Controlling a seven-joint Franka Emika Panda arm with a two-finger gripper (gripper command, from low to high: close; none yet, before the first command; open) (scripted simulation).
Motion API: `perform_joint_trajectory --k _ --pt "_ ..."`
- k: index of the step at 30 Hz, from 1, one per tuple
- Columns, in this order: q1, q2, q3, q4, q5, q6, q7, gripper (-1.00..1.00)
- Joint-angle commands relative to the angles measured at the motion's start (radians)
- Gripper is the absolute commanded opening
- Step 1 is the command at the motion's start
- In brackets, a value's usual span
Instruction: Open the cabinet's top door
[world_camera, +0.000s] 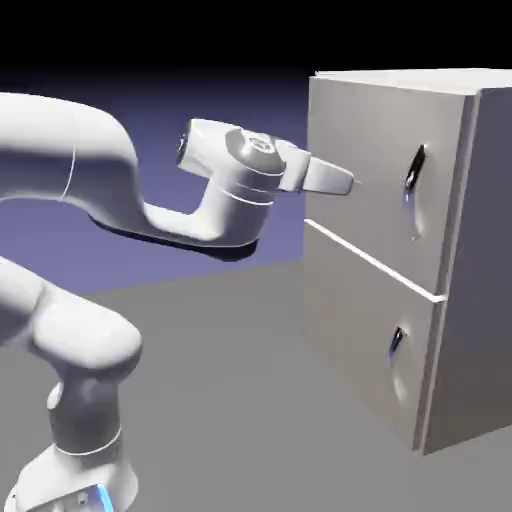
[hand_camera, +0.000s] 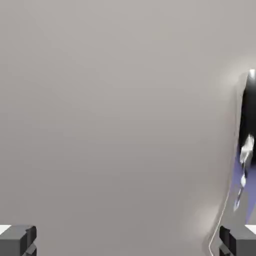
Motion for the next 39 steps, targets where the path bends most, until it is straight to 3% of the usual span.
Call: perform_joint_trajectory --k 1,22,28,29,39 --pt "0.014 -0.006 -0.015 0.006 -0.044 -0.003 0.033 0.00" --pt "0.299 -0.129 -0.340 0.138 -0.957 -0.058 0.717 0.00" --pt "0.477 -0.054 -0.452 0.269 -0.990 -0.086 0.747 0.00" --pt "0.477 -0.054 -0.452 0.269 -0.990 -0.086 0.747 -1.00" --pt "0.151 -0.065 -0.182 0.025 -0.800 -0.223 0.716 -1.00"
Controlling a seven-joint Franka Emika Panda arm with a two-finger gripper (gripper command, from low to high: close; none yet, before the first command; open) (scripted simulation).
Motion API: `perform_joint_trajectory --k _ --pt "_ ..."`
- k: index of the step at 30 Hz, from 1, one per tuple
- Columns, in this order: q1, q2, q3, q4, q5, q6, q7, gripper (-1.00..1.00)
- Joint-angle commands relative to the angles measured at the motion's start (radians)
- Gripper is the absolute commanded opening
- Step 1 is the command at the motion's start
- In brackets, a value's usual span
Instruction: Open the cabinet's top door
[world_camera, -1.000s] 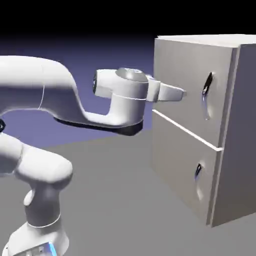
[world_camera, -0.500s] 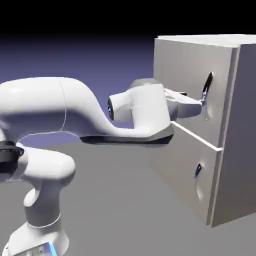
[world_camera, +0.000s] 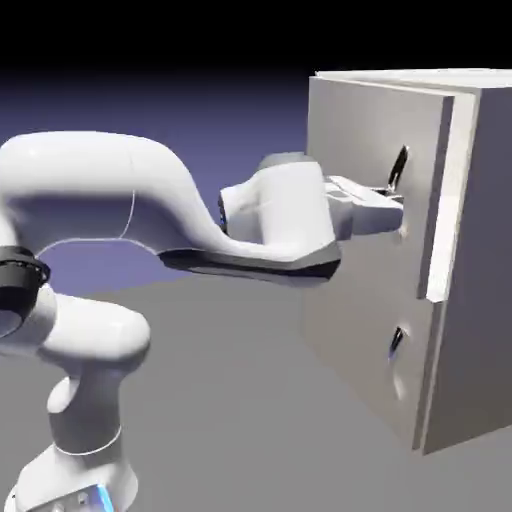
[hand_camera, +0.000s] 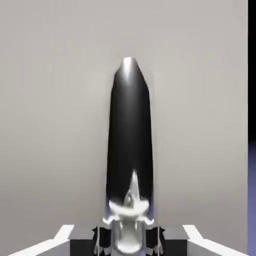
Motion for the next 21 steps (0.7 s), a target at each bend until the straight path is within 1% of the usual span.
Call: perform_joint_trajectory --k 1,6,11,16,21 --pt "-0.036 -0.011 0.034 -0.030 0.033 -0.019 -0.013 -1.00" --pt "-0.203 -0.088 0.215 -0.180 0.218 -0.113 -0.090 -1.00" --pt "-0.321 -0.190 0.395 -0.309 0.430 -0.207 -0.173 -1.00" --pt "-0.379 -0.291 0.562 -0.403 0.647 -0.303 -0.252 -1.00" --pt "-0.386 -0.376 0.727 -0.464 0.864 -0.412 -0.320 -1.00"
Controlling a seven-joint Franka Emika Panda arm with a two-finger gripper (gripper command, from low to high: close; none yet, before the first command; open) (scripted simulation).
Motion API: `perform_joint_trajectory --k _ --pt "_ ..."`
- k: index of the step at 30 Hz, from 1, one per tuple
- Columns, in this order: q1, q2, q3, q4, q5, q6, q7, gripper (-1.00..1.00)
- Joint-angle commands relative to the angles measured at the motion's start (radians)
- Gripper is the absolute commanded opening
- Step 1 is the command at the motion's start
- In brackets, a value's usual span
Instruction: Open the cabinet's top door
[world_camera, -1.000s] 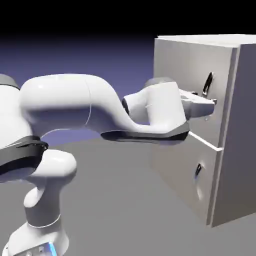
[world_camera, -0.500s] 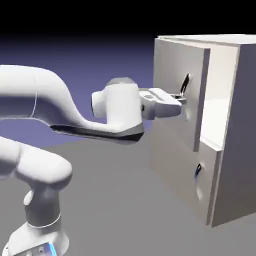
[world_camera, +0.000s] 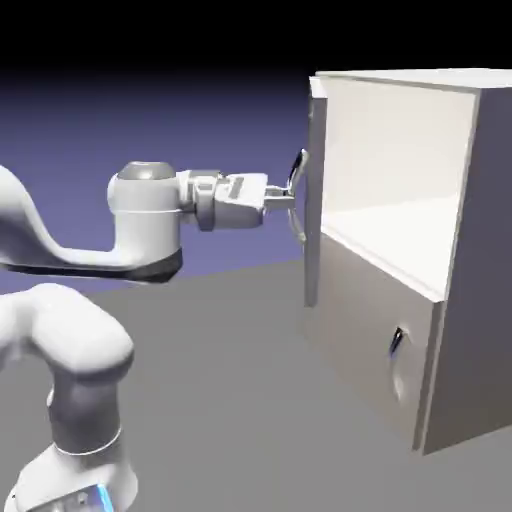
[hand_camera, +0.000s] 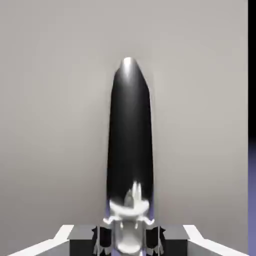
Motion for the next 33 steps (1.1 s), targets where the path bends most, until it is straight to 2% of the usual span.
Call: perform_joint_trajectory --k 1,9,17,24,33 --pt "0.004 -0.014 0.034 -0.009 0.045 -0.025 -0.012 -1.00" --pt "0.064 -0.058 0.321 -0.025 0.382 -0.246 -0.066 -1.00" --pt "0.093 0.027 0.611 0.061 0.678 -0.488 -0.056 -1.00" --pt "0.013 0.174 0.865 0.233 0.899 -0.715 -0.017 -1.00" --pt "-0.256 0.351 1.184 0.549 1.093 -1.001 0.028 -1.00"
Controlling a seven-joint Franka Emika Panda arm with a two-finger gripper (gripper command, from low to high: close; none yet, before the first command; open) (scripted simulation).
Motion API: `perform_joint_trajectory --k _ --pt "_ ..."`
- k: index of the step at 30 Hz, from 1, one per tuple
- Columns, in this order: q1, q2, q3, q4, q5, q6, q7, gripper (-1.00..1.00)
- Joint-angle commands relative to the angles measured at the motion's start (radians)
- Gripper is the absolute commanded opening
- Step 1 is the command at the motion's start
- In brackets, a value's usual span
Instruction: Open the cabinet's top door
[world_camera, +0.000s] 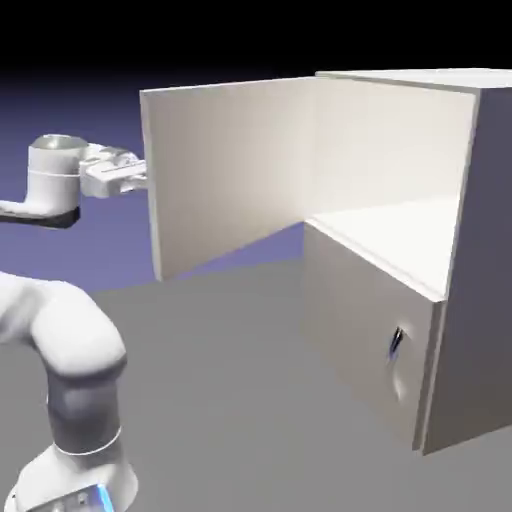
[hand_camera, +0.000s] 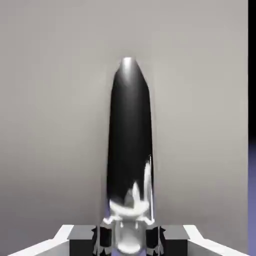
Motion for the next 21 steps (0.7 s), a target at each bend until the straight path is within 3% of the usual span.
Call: perform_joint_trajectory --k 1,10,21 --pt "-0.036 0.013 0.034 0.036 0.015 -0.029 0.003 -1.00" --pt "-0.362 0.046 0.294 0.333 0.118 -0.231 -0.009 -1.00" --pt "-0.754 -0.056 0.515 0.716 0.204 -0.449 -0.107 -1.00"
